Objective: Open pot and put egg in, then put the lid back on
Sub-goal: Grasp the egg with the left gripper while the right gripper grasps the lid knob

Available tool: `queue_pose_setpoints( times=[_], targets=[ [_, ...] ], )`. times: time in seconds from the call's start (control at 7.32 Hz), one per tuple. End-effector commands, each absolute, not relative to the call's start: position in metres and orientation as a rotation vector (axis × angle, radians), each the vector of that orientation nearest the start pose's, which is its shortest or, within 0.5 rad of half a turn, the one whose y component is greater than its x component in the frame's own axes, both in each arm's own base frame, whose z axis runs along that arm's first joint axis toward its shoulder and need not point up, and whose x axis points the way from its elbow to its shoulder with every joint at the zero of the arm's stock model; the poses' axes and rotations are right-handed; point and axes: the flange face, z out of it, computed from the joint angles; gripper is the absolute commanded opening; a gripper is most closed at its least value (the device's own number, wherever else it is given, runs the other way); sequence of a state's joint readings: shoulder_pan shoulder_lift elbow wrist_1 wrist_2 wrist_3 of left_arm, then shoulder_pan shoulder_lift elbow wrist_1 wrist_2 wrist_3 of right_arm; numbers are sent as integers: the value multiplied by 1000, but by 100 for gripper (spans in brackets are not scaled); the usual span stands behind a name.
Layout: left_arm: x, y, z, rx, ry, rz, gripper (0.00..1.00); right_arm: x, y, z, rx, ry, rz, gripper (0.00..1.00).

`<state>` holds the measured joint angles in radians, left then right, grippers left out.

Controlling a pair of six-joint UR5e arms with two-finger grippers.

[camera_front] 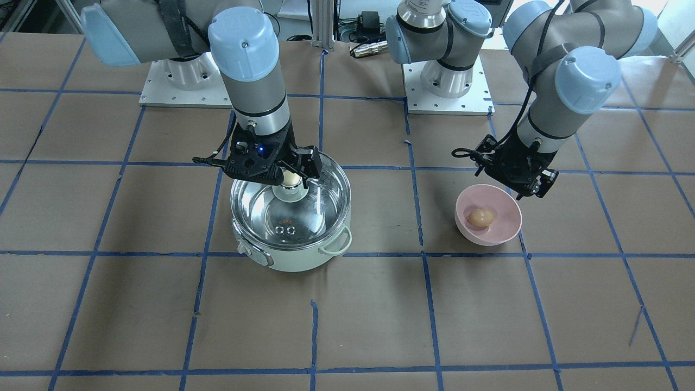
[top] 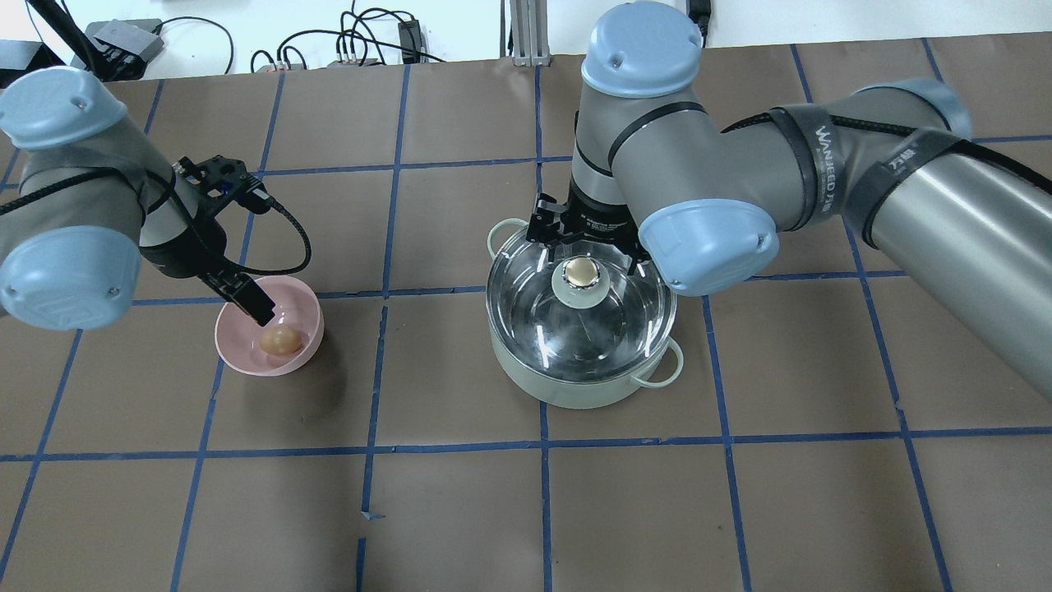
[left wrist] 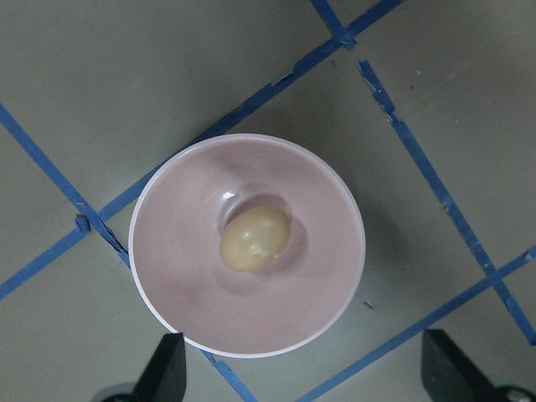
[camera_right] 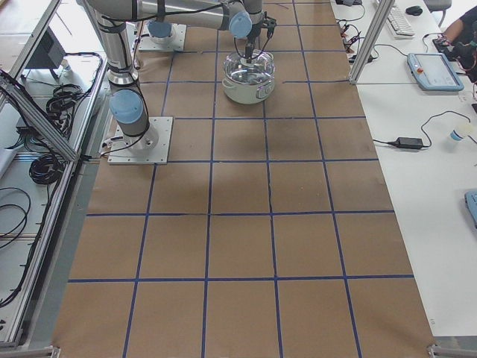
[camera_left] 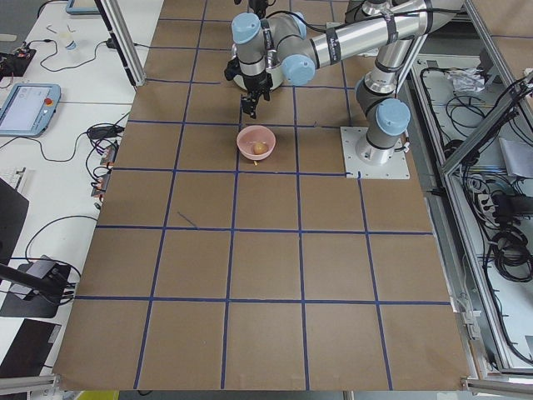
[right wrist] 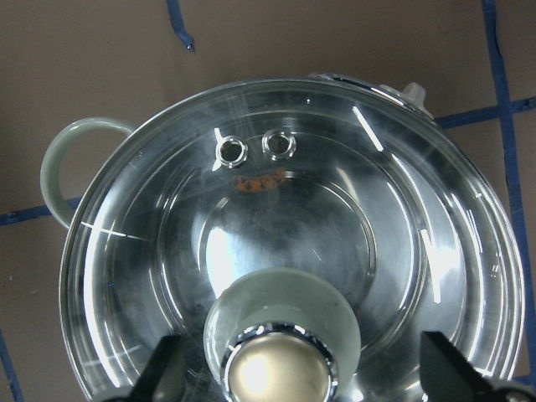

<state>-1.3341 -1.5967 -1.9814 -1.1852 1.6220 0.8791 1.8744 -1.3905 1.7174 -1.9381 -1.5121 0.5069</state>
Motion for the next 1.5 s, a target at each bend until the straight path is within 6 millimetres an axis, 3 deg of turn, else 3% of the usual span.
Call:
queue_pose_setpoints(
  times=[0.0, 0.27, 0.41, 0.68, 1.09, 1.37],
  targets=[
    [-1, -472, 286, 1047, 2943, 89, 99, 299, -488, 355, 308, 3054, -30, 100],
    [0, -469, 266, 1120, 2899, 46, 99, 301, -483, 349, 305, 3061, -13, 98],
    [0, -469, 259, 1246, 2860, 65, 99, 306, -479, 348, 298, 3062, -12, 97],
    [1, -471, 251, 1310, 2842, 82, 99, 306, -477, 345, 303, 3063, 0, 90],
    [-2, -473, 251, 1532, 2761, 36, 99, 305, -475, 342, 303, 3064, 4, 54],
    [-1, -474, 245, 1714, 2662, 47, 99, 306, -477, 344, 287, 3065, -4, 47]
  ],
)
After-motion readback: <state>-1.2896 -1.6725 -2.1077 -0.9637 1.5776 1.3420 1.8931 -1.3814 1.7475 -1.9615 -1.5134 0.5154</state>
